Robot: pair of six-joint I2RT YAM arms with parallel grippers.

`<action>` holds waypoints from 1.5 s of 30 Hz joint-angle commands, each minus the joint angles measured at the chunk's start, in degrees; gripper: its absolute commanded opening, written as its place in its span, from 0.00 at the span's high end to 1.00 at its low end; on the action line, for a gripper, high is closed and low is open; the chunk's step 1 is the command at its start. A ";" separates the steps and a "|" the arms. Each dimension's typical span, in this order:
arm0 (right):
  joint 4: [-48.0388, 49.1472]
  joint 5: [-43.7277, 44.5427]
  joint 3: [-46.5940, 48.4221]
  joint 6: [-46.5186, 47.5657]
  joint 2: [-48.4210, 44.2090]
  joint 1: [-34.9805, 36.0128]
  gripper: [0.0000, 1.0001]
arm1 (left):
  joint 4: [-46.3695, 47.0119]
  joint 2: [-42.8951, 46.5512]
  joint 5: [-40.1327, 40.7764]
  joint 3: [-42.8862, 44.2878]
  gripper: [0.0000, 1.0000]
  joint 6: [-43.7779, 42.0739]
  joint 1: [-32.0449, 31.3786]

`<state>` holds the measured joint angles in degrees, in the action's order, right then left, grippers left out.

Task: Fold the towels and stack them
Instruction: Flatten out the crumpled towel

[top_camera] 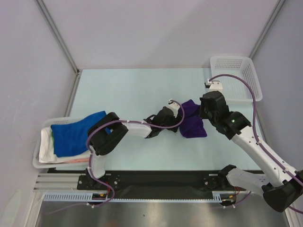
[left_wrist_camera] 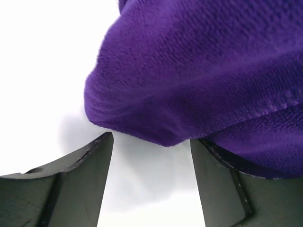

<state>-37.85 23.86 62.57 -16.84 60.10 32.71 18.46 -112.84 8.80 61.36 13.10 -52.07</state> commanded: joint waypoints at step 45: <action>13.23 -8.47 19.34 5.15 4.06 -0.89 1.00 | -24.78 37.24 27.06 11.40 1.00 -3.87 0.04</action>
<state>-30.06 18.46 75.85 -14.66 65.04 31.18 -3.36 -80.79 34.06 68.64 12.29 -52.07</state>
